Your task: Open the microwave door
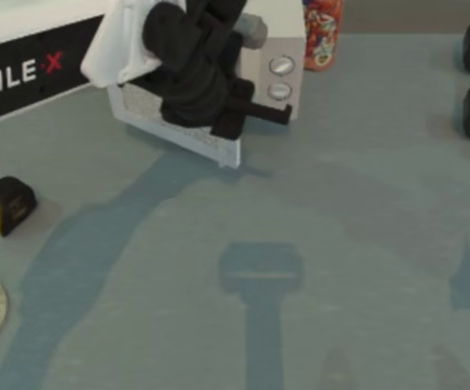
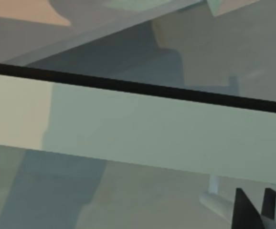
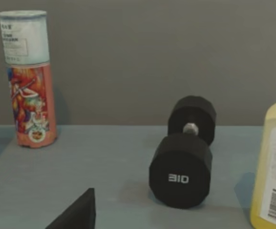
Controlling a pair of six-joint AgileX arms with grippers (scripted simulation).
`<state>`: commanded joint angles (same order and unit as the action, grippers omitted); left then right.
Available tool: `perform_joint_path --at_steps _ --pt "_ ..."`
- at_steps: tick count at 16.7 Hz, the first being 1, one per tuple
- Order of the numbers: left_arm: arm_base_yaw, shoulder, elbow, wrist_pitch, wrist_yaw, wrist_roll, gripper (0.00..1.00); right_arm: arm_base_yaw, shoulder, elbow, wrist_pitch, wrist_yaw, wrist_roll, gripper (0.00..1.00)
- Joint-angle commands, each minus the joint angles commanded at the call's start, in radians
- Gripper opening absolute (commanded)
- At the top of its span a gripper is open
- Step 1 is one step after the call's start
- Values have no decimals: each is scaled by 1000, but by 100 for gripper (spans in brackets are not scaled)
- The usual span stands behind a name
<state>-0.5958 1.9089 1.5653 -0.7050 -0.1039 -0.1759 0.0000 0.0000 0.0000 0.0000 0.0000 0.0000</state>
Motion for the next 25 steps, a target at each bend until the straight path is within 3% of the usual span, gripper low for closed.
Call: perform_joint_path --at_steps 5,11,25 --pt "-5 0 -5 2 8 -1 0 0 0 0 0 0 0 100" --pt "29 -68 -93 29 63 109 0 0 0 0 0 0 0 100" --pt "30 -72 -95 31 65 113 0 0 0 0 0 0 0 100"
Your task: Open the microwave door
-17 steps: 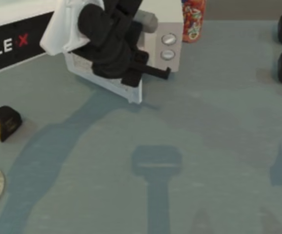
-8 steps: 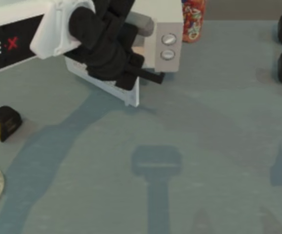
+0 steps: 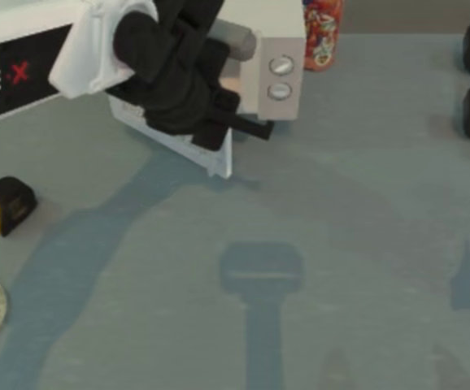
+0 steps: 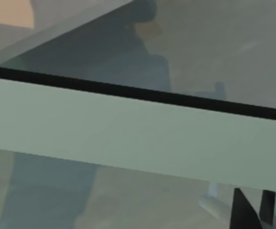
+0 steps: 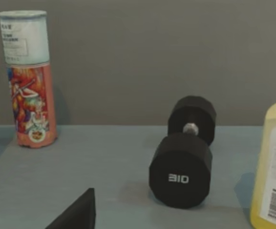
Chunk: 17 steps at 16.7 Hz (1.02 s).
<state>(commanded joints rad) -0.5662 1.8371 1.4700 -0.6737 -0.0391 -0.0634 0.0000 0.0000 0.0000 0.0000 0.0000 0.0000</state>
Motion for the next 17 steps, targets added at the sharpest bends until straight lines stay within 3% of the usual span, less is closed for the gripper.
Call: perform_joint_path --at_steps 11,17 --pt "0 0 0 0 0 0 0 0 0 0 0 0 0 100" --pt "22 -38 -50 9 41 74 0 0 0 0 0 0 0 100"
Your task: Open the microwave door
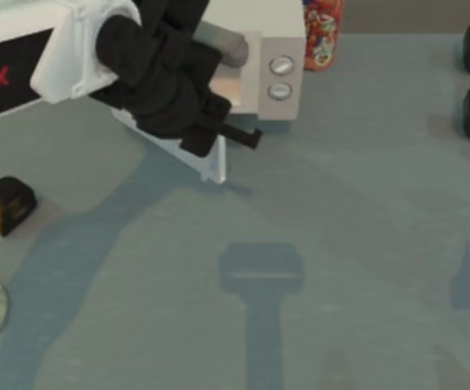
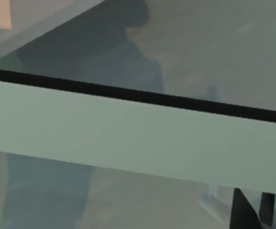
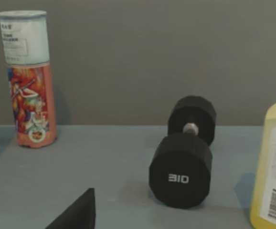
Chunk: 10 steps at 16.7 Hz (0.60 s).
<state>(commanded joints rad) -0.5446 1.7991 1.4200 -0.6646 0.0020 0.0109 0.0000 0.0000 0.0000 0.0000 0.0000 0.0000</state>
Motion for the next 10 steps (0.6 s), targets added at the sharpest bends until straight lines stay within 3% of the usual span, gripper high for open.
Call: perform_joint_path --at_steps 4,10 --pt "22 -33 -38 8 38 62 0 0 0 0 0 0 0 100" --pt "22 -33 -38 8 38 62 0 0 0 0 0 0 0 100"
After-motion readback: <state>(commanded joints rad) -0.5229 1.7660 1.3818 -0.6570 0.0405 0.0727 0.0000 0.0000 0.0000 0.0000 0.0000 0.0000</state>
